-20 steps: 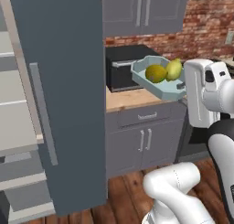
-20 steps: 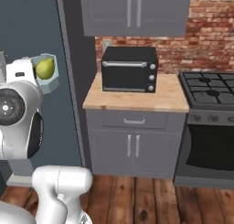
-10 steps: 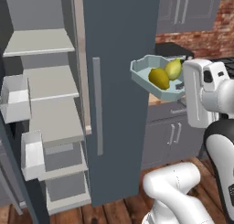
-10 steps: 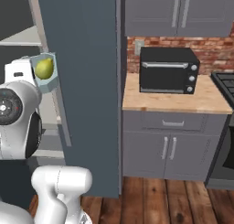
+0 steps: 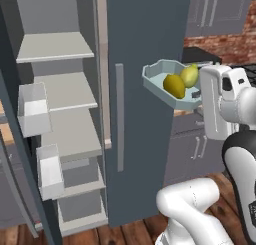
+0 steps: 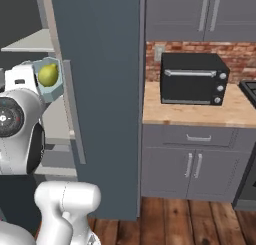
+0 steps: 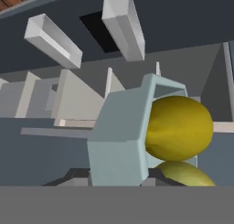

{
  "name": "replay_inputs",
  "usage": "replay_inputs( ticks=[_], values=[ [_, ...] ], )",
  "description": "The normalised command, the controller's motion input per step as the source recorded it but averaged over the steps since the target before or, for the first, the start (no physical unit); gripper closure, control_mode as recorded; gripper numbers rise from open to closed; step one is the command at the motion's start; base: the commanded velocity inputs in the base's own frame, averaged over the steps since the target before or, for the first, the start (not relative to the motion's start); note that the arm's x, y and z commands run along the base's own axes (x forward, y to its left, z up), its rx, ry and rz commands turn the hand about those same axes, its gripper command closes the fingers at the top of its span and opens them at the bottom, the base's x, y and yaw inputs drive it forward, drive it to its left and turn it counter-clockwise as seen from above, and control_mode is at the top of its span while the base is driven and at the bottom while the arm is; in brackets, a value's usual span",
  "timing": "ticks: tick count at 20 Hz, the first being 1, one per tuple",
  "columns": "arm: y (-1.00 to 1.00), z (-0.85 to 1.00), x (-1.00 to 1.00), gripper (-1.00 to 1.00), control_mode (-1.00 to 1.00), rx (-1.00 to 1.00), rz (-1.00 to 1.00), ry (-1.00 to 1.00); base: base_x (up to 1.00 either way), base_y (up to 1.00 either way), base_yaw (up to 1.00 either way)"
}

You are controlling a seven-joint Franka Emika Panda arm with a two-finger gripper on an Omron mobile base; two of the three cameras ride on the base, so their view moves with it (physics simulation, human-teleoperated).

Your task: Take the lemon and lemon out of the freezer and place them in the tupperware container on the counter. Then put the tupperware containing the vegetables back in the freezer.

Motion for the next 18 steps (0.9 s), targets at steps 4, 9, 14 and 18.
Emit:
replay_inputs(
  ticks=[4, 9, 14, 18],
  values=[
    [0.00, 0.00, 0.00, 1.00, 1.00, 0.00, 0.00, 0.00, 0.39, 0.38, 0.00],
    [0.00, 0.00, 0.00, 1.00, 1.00, 0.00, 0.00, 0.00, 0.40, 0.43, 0.00],
    [0.00, 0.00, 0.00, 1.00, 1.00, 0.00, 0.00, 0.00, 0.40, 0.37, 0.00],
    [0.00, 0.00, 0.00, 1.00, 1.00, 0.00, 0.00, 0.00, 0.30, 0.35, 0.00]
  ],
)
